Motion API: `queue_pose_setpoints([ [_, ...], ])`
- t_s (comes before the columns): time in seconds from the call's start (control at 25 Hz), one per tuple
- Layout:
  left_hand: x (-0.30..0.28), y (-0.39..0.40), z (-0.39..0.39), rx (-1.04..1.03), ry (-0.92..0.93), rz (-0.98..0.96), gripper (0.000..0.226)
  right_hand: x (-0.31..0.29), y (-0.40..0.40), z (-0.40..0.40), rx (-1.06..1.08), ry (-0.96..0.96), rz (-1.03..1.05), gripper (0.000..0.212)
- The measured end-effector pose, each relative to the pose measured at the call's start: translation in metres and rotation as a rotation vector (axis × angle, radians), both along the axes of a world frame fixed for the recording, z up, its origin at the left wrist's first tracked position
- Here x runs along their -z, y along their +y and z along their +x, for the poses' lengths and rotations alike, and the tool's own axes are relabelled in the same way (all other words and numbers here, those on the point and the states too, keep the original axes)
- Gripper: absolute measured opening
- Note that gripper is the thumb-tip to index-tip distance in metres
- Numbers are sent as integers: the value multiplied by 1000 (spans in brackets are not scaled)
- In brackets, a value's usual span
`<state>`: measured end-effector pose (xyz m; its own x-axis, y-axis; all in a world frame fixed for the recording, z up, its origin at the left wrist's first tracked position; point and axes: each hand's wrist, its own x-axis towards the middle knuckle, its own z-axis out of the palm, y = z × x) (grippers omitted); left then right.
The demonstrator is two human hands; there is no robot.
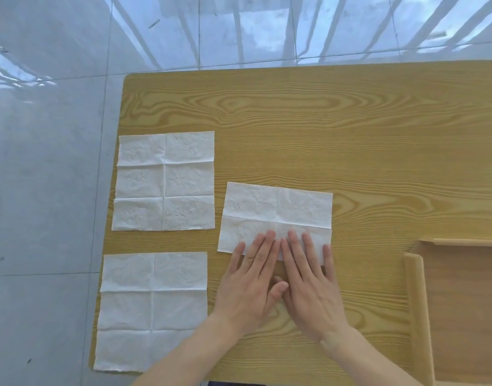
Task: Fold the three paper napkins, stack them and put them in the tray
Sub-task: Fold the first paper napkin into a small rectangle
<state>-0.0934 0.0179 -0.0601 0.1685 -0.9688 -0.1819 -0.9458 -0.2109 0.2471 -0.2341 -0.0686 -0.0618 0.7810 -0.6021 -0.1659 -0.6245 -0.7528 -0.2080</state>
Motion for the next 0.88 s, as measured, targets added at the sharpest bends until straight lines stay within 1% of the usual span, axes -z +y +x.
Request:
queue_pose_setpoints([
  [0.16, 1, 3, 6, 14, -19, 72, 74, 2, -2, -4, 29, 58, 18, 72],
  [0.28, 0, 9, 19, -21, -67, 113, 75, 3, -7, -17, 83, 84, -2, 75],
  [0.48, -3, 20, 31, -98, -101, 141, 74, 0, -19, -41, 174, 110, 3, 74],
  [0.64, -4, 20, 30, -106, -95, 145, 75, 0, -21, -45, 175, 104, 14, 74],
  [0.72, -5, 21, 32, -108, -78, 93, 74, -1, -20, -44, 174, 63, 13, 73],
  [0.8, -8, 18, 39, -103, -39, -20, 69, -4, -21, -44, 191, -19, 7, 68],
  [0.88, -13, 6, 56, -101, -8, -154, 59, -10, -30, -37, 216, -124, -7, 61],
])
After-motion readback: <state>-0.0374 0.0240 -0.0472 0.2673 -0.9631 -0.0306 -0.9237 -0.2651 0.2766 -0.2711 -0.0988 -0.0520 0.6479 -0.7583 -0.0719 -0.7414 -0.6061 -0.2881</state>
